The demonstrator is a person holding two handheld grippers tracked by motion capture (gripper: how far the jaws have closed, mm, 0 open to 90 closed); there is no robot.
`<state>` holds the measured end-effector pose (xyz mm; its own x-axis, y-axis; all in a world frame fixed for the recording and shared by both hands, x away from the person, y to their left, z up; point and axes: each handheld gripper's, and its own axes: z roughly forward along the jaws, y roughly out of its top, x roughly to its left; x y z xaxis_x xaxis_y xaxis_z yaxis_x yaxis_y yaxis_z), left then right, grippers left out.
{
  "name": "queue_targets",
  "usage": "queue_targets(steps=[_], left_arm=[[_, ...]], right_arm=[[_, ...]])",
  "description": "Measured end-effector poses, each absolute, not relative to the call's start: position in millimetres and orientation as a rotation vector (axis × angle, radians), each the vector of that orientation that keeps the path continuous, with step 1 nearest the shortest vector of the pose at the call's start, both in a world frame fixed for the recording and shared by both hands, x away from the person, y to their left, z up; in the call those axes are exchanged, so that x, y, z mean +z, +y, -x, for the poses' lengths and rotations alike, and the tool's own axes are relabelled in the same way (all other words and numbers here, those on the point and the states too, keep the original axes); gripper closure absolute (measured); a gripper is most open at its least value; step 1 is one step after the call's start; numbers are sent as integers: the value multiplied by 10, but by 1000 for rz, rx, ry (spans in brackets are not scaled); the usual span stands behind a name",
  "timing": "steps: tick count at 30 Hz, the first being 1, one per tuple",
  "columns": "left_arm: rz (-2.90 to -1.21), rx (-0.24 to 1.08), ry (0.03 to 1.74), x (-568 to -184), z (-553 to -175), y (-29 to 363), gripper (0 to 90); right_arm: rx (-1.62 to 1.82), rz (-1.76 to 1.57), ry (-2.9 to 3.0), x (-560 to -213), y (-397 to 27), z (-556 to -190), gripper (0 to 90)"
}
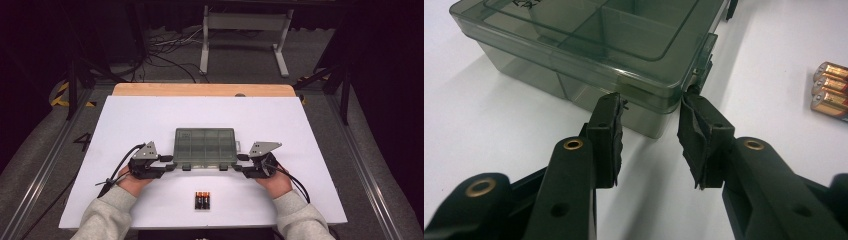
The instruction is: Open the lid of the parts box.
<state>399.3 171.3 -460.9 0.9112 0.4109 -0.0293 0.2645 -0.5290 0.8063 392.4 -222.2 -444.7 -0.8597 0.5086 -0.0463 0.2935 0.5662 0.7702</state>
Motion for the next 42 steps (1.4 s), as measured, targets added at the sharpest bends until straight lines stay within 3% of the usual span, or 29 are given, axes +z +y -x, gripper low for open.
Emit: queue_targets(steps=[29, 42], left_arm=[[-2152, 192, 504, -4600, -3985, 1704, 624], [-2107, 224, 480, -4522, -3948, 1739, 729]], right_arm=[[1185, -690, 2537, -4441, -2225, -3916, 586], [1240, -668, 2499, -4352, -2254, -3878, 738]])
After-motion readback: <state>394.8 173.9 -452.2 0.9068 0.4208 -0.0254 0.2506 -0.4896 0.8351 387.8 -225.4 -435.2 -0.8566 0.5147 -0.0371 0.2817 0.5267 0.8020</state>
